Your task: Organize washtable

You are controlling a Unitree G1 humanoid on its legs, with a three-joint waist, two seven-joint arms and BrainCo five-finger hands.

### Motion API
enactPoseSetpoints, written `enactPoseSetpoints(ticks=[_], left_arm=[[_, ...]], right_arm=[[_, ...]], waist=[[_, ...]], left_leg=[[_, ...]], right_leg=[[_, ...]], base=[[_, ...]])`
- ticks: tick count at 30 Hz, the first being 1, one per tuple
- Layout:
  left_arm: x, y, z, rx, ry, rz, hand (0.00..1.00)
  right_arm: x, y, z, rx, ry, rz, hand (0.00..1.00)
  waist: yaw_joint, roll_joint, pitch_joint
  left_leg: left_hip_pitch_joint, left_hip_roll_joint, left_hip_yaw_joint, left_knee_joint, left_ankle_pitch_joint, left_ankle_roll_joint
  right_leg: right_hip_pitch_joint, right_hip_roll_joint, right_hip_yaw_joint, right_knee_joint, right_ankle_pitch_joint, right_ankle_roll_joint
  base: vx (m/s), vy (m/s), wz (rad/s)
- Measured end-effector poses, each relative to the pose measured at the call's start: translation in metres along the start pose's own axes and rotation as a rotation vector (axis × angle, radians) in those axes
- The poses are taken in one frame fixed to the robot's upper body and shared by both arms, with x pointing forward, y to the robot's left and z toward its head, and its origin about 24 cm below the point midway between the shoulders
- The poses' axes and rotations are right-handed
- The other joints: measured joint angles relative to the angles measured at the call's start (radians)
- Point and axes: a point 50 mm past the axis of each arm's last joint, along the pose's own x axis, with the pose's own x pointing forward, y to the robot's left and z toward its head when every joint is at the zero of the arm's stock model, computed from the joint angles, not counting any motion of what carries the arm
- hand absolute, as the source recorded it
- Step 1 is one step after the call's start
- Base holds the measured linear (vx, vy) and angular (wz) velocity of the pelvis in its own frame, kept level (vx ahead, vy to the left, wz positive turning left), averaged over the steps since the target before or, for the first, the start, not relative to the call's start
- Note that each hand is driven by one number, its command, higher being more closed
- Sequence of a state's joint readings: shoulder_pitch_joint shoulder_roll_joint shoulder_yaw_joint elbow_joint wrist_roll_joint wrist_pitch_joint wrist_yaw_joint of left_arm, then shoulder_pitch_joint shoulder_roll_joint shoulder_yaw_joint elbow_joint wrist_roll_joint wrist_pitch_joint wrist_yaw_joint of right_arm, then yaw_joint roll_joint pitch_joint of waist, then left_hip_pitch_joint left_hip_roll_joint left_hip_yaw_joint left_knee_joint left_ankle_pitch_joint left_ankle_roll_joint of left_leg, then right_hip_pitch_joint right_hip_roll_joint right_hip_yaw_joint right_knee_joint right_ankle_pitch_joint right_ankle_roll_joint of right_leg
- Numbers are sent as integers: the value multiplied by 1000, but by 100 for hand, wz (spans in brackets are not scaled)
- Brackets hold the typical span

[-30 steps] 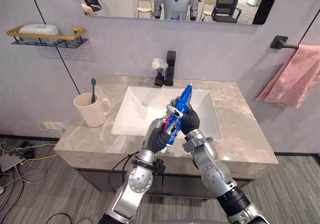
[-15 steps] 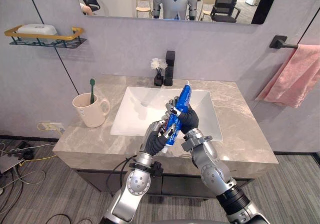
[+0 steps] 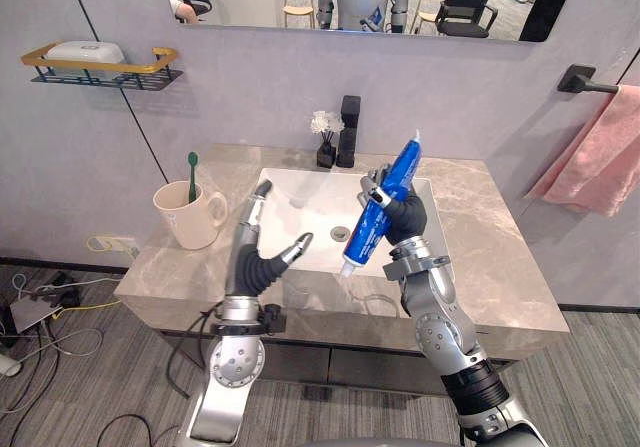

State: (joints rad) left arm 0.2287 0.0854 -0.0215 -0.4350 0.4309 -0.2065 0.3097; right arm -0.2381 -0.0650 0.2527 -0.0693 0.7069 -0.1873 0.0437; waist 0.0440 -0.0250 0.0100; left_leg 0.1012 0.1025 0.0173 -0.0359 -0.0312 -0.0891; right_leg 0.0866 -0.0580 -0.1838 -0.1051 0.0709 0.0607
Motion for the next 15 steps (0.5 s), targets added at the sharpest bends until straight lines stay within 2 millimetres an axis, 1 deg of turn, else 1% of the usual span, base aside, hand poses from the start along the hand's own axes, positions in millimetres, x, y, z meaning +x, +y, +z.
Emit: enactPoseSetpoints(ticks=[2,3,5,6,8,11,14,15], left_arm=[[-3,22,-12,32,66,111,0],[-6,28,-15,45,86,137,0],[-17,45,-32,99,181,215,0],[-21,47,-37,106,210,228,0],[-34,54,-58,112,330,262,0],[-56,59,-81,119,485,281,0],[-73,60,-96,110,599,294,0],[-84,59,-106,111,662,289,0]], right_arm=[[-3,-2,6,-11,-25,-12,100],[-4,-2,8,-12,-34,-13,100],[-10,-9,16,-19,-67,-48,100],[-11,-12,18,-23,-74,-59,100],[-16,-22,22,-34,-87,-105,100],[-19,-26,23,-37,-91,-127,100],[-21,-29,24,-39,-92,-140,100],[-24,-31,23,-40,-90,-154,100]], waist=[[3,-1,8],[3,0,8],[14,0,8],[20,0,9],[30,0,9],[28,1,9],[28,1,9],[28,1,9]], left_leg=[[-3,0,-5,0,0,0],[-4,0,-6,-1,0,0],[-5,-1,-11,-3,0,0],[-5,-1,-11,-3,0,0],[-7,-2,-16,-5,0,0],[-8,-3,-19,-8,0,1],[-8,-5,-24,-15,2,3],[-9,-6,-27,-18,3,3]], right_leg=[[0,0,-5,0,-2,0],[0,0,-6,0,-2,0],[0,-1,-11,0,-5,1],[-1,-1,-11,0,-5,2],[0,-8,-17,0,-7,2],[-1,-10,-20,1,-10,5],[-1,-13,-25,1,-12,7],[-1,-14,-29,1,-13,9]], base=[[-19,0,8],[-5,1,6],[2,2,5],[0,0,0],[-12,14,6],[-9,8,4],[-8,4,6],[-2,4,7]])
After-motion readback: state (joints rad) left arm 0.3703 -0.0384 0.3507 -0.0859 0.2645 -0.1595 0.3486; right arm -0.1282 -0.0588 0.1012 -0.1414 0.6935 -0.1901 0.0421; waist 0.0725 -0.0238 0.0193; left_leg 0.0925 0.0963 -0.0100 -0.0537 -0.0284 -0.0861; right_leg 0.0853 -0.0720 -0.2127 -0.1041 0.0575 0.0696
